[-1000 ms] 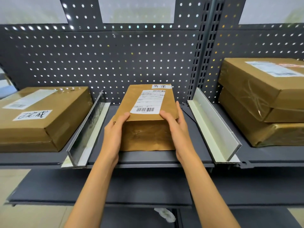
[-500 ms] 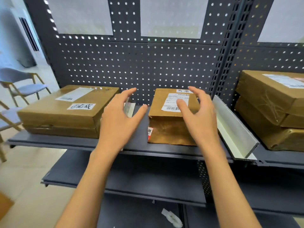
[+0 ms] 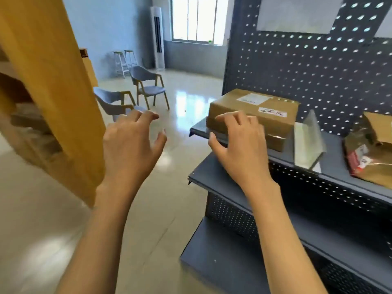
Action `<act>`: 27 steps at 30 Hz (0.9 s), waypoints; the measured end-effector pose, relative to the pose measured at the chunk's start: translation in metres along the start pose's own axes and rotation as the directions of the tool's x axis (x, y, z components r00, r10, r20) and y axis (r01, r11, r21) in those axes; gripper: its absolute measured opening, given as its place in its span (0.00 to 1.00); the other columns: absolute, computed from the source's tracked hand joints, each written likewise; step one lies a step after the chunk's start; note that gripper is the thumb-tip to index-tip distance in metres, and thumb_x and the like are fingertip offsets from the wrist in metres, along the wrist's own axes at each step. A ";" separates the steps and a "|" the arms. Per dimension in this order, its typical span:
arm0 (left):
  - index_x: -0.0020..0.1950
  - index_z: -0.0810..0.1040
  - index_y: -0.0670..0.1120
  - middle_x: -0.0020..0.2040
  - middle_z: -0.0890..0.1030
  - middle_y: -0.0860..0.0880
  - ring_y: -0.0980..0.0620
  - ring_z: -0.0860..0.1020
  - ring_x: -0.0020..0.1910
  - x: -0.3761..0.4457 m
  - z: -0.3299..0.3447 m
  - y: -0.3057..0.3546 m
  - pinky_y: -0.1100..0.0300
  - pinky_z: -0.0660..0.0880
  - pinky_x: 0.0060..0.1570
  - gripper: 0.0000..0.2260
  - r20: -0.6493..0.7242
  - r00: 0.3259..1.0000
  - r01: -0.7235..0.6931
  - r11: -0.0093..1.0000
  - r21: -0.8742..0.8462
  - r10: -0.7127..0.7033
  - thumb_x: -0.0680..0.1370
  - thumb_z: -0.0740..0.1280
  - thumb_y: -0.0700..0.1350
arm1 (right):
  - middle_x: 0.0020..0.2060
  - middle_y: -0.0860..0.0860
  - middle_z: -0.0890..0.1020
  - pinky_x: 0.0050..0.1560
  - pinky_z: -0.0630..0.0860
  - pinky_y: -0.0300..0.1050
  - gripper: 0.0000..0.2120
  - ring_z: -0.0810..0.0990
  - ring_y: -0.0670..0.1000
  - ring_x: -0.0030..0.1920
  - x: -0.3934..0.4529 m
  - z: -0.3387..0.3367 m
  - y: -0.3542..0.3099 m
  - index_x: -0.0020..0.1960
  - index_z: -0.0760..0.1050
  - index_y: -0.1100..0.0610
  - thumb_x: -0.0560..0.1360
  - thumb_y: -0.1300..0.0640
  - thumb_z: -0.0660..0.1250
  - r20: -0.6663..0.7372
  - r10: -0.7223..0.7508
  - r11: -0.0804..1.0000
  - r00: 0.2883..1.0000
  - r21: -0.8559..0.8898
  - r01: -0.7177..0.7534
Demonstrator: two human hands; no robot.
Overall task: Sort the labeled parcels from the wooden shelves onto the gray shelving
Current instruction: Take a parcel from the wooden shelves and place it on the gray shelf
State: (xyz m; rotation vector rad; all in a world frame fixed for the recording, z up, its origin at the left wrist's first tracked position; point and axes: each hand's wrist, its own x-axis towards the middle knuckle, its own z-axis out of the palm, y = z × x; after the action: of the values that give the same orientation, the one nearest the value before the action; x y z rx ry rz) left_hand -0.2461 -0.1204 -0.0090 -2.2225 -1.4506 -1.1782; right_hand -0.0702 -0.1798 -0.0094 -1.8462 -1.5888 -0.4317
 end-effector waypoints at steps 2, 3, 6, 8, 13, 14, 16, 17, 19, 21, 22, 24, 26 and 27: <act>0.56 0.80 0.42 0.49 0.82 0.40 0.38 0.78 0.47 -0.014 -0.018 -0.047 0.49 0.71 0.42 0.13 0.009 0.998 0.059 0.994 0.087 -0.060 0.75 0.69 0.48 | 0.56 0.57 0.78 0.55 0.67 0.53 0.16 0.73 0.60 0.56 0.002 0.023 -0.045 0.61 0.76 0.58 0.75 0.52 0.66 0.038 -0.059 0.996 0.998 0.070 0.056; 0.56 0.80 0.43 0.50 0.81 0.41 0.39 0.77 0.47 -0.021 -0.027 -0.069 0.50 0.71 0.42 0.14 0.013 0.995 0.095 0.987 0.133 -0.098 0.76 0.68 0.49 | 0.57 0.57 0.77 0.57 0.67 0.53 0.17 0.73 0.60 0.58 0.002 0.035 -0.067 0.62 0.76 0.57 0.76 0.52 0.66 0.069 -0.088 0.991 0.994 0.106 0.081; 0.58 0.79 0.45 0.51 0.81 0.42 0.41 0.78 0.48 -0.039 -0.056 -0.128 0.51 0.72 0.43 0.14 -0.017 0.980 0.198 0.954 0.226 -0.199 0.76 0.67 0.50 | 0.62 0.54 0.75 0.62 0.64 0.50 0.18 0.70 0.57 0.63 0.004 0.066 -0.127 0.65 0.73 0.55 0.77 0.50 0.64 0.147 -0.187 0.970 0.971 0.181 0.160; 0.59 0.79 0.45 0.52 0.81 0.43 0.42 0.78 0.49 -0.048 -0.074 -0.160 0.51 0.72 0.44 0.14 -0.057 0.967 0.254 0.931 0.262 -0.248 0.77 0.67 0.50 | 0.62 0.54 0.75 0.62 0.65 0.50 0.18 0.70 0.57 0.63 0.007 0.086 -0.164 0.65 0.74 0.54 0.77 0.50 0.64 0.146 -0.246 0.948 0.958 0.241 0.207; 0.58 0.79 0.45 0.52 0.81 0.44 0.42 0.78 0.51 -0.062 -0.110 -0.237 0.48 0.72 0.47 0.13 -0.129 0.934 0.356 0.868 0.345 -0.332 0.76 0.67 0.49 | 0.58 0.54 0.77 0.61 0.69 0.53 0.16 0.72 0.56 0.61 0.014 0.135 -0.250 0.62 0.75 0.54 0.76 0.49 0.66 0.143 -0.358 0.888 0.923 0.359 0.288; 0.57 0.79 0.44 0.51 0.82 0.43 0.41 0.78 0.51 -0.062 -0.114 -0.253 0.48 0.72 0.46 0.13 -0.141 0.931 0.365 0.860 0.355 -0.337 0.76 0.67 0.48 | 0.58 0.53 0.77 0.62 0.69 0.54 0.16 0.72 0.56 0.61 0.017 0.144 -0.266 0.61 0.75 0.54 0.76 0.49 0.66 0.142 -0.379 0.873 0.915 0.382 0.302; 0.55 0.80 0.43 0.49 0.82 0.42 0.39 0.78 0.49 -0.058 -0.121 -0.283 0.48 0.72 0.45 0.12 -0.167 0.924 0.382 0.843 0.378 -0.344 0.75 0.69 0.47 | 0.58 0.53 0.77 0.62 0.69 0.55 0.16 0.72 0.56 0.61 0.025 0.164 -0.296 0.61 0.76 0.54 0.76 0.49 0.66 0.137 -0.414 0.847 0.900 0.421 0.325; 0.55 0.80 0.43 0.49 0.82 0.42 0.38 0.78 0.48 -0.055 -0.123 -0.298 0.48 0.72 0.45 0.12 -0.175 0.922 0.388 0.836 0.389 -0.347 0.75 0.69 0.46 | 0.57 0.54 0.77 0.62 0.70 0.55 0.15 0.72 0.56 0.61 0.030 0.174 -0.310 0.61 0.76 0.54 0.76 0.50 0.66 0.133 -0.425 0.837 0.895 0.433 0.334; 0.55 0.80 0.42 0.48 0.82 0.42 0.38 0.78 0.48 -0.045 -0.125 -0.330 0.48 0.72 0.44 0.11 -0.187 0.920 0.391 0.826 0.407 -0.344 0.75 0.70 0.46 | 0.57 0.54 0.77 0.62 0.69 0.55 0.16 0.72 0.56 0.61 0.043 0.196 -0.340 0.61 0.76 0.55 0.76 0.49 0.66 0.127 -0.440 0.822 0.889 0.455 0.342; 0.54 0.81 0.42 0.48 0.82 0.42 0.38 0.79 0.48 -0.031 -0.127 -0.366 0.49 0.71 0.43 0.11 -0.202 0.926 0.376 0.817 0.437 -0.318 0.74 0.70 0.45 | 0.59 0.54 0.77 0.63 0.68 0.54 0.17 0.71 0.56 0.62 0.060 0.217 -0.371 0.62 0.76 0.54 0.77 0.48 0.66 0.120 -0.458 0.804 0.881 0.479 0.352; 0.54 0.81 0.42 0.48 0.82 0.42 0.38 0.79 0.47 -0.022 -0.128 -0.385 0.50 0.71 0.43 0.11 -0.205 0.931 0.364 0.810 0.461 -0.302 0.74 0.71 0.45 | 0.60 0.53 0.76 0.64 0.67 0.53 0.17 0.71 0.55 0.62 0.070 0.227 -0.387 0.63 0.75 0.54 0.77 0.48 0.65 0.119 -0.468 0.795 0.876 0.490 0.358; 0.53 0.81 0.42 0.47 0.82 0.41 0.37 0.79 0.46 0.001 -0.134 -0.423 0.49 0.71 0.43 0.11 -0.208 0.938 0.345 0.792 0.503 -0.277 0.74 0.71 0.45 | 0.60 0.53 0.76 0.65 0.67 0.52 0.17 0.70 0.54 0.63 0.094 0.245 -0.422 0.63 0.75 0.54 0.77 0.48 0.64 0.100 -0.487 0.771 0.868 0.517 0.373; 0.54 0.81 0.42 0.47 0.82 0.42 0.37 0.79 0.46 0.026 -0.145 -0.459 0.48 0.72 0.43 0.11 -0.217 0.943 0.332 0.775 0.538 -0.253 0.74 0.70 0.46 | 0.60 0.53 0.76 0.64 0.67 0.51 0.17 0.71 0.54 0.62 0.121 0.259 -0.458 0.63 0.75 0.54 0.77 0.48 0.64 0.052 -0.486 0.747 0.873 0.543 0.384; 0.54 0.81 0.42 0.47 0.82 0.42 0.38 0.79 0.45 0.036 -0.150 -0.476 0.49 0.73 0.43 0.11 -0.231 0.944 0.327 0.765 0.555 -0.236 0.74 0.70 0.46 | 0.59 0.53 0.76 0.64 0.67 0.51 0.17 0.71 0.54 0.62 0.134 0.266 -0.476 0.62 0.75 0.54 0.77 0.48 0.64 0.027 -0.483 0.738 0.875 0.552 0.390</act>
State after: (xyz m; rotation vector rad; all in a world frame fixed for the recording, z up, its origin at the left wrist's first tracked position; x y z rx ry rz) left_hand -0.7185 0.0449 0.0104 -1.4993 -1.8236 -0.7829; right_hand -0.5452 0.1198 0.0052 -1.0973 -2.0209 -0.0081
